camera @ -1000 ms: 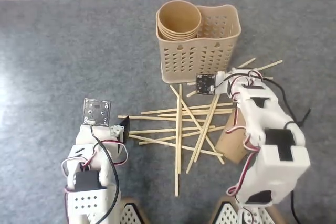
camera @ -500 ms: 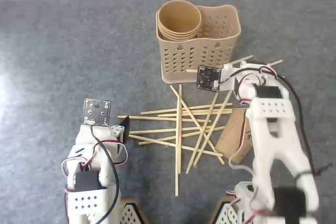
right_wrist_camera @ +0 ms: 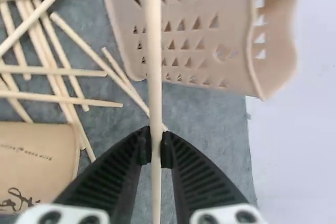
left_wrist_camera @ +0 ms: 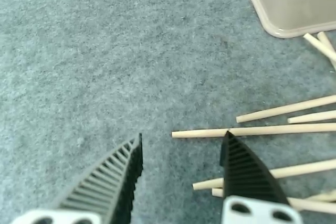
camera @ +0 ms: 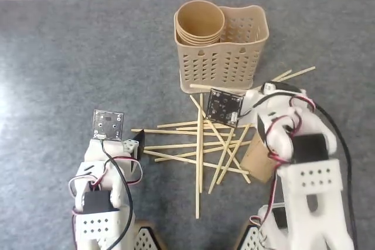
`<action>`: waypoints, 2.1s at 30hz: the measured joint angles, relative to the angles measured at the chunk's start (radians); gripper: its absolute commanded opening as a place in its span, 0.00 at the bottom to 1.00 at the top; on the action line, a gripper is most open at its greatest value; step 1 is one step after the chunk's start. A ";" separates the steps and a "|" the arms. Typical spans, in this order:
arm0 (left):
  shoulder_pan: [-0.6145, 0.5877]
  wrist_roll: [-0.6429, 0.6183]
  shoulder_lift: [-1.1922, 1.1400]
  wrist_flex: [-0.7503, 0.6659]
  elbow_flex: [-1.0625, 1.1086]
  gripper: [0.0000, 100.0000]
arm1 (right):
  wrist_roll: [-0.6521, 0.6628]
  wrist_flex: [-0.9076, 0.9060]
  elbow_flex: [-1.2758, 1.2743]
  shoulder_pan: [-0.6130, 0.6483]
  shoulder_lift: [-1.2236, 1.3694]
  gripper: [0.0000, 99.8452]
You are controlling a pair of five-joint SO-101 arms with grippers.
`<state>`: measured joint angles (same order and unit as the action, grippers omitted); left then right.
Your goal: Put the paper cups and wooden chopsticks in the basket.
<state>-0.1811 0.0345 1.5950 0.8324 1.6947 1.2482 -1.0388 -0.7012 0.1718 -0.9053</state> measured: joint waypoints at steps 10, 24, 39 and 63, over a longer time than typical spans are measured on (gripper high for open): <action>0.000 0.000 0.000 0.000 0.000 0.23 | -0.407 0.244 0.000 0.002 -0.043 0.01; 0.000 0.000 0.000 0.000 0.000 0.23 | -0.773 0.548 0.181 0.000 0.183 0.01; 0.000 0.000 0.000 0.000 0.000 0.23 | -1.172 0.517 0.651 0.000 0.620 0.01; 0.000 0.000 0.000 0.000 0.000 0.23 | -1.188 0.470 0.657 -0.002 0.787 0.15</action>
<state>-0.1811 0.0345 1.5950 0.8324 1.6947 0.0606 -0.5692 -0.0445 0.1703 -0.1181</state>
